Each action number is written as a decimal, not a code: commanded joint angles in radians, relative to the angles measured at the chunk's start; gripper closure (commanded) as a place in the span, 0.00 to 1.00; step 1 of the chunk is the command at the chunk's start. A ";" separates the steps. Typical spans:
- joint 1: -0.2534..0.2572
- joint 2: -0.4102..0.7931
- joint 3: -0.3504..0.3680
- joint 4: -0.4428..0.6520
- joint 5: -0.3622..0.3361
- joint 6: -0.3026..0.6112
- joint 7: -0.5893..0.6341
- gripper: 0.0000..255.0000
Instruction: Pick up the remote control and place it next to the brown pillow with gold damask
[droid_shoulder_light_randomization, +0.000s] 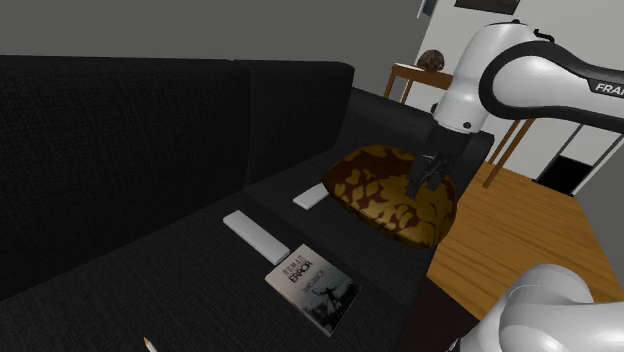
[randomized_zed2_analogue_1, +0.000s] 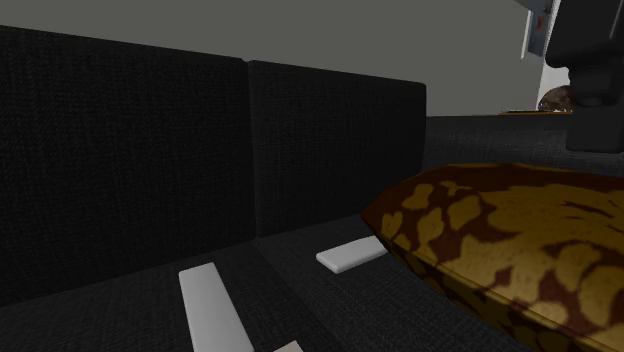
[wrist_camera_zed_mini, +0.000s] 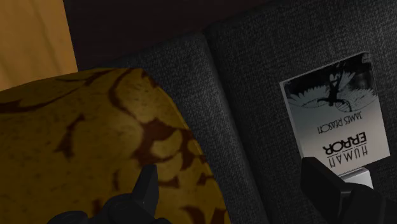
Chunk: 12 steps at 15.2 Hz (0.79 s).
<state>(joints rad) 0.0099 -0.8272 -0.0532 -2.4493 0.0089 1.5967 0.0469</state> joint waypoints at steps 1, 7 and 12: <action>0.000 0.000 0.000 0.000 0.000 0.000 0.000 0.00; 0.045 0.155 0.080 -0.002 0.052 0.167 0.066 0.00; 0.076 0.309 0.144 0.033 0.078 0.295 0.118 0.00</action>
<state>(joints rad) 0.0787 -0.5435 0.0767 -2.4186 0.0816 1.8638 0.1528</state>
